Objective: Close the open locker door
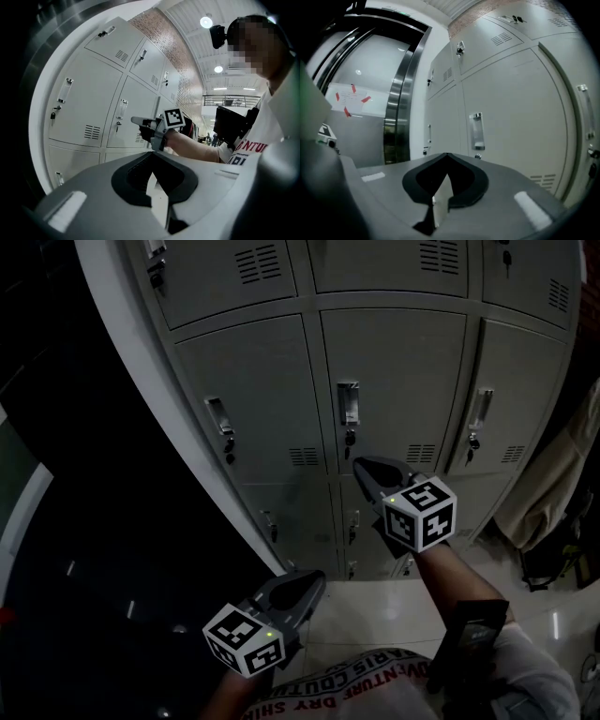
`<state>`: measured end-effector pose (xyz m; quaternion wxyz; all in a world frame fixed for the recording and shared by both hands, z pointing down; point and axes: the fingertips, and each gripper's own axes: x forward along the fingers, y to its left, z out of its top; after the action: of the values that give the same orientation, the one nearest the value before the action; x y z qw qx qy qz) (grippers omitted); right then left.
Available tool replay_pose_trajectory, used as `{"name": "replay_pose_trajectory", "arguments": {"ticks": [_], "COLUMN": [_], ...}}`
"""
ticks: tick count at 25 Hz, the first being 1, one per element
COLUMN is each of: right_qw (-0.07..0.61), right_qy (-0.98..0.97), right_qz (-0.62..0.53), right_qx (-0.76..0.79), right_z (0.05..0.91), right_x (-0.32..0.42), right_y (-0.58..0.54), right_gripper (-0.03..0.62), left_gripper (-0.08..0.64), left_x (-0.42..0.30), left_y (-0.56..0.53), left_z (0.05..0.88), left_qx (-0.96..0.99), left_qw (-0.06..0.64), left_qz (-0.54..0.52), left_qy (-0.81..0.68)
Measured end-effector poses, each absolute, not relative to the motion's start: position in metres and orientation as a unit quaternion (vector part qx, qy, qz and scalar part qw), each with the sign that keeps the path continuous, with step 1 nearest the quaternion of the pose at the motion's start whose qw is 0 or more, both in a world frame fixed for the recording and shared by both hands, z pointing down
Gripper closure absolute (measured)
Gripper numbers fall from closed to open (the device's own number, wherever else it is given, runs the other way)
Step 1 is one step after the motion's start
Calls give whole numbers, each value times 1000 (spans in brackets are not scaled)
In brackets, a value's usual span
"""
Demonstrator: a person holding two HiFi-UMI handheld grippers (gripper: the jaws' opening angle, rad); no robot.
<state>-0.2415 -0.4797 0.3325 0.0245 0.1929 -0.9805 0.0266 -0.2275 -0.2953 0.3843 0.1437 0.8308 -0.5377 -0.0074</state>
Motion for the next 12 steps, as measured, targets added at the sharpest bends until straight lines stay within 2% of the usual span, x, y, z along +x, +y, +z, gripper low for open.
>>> {"name": "replay_pose_trajectory", "arguments": {"ticks": [6,12], "right_qw": [84,90], "right_qy": [-988,-985], "right_qz": [64,94], "right_qx": [117,117], "right_z": [372,382], "right_x": [-172,-83], "right_y": [-317,-148], "right_gripper": [598,600], "left_gripper": [555,555], "left_x": [-189,-135], "left_y": [-222,-112], "left_z": [386,385], "left_qx": [849,877], "left_qw": [147,130], "left_qz": [-19,-20], "left_qy": [-508,-462]}}
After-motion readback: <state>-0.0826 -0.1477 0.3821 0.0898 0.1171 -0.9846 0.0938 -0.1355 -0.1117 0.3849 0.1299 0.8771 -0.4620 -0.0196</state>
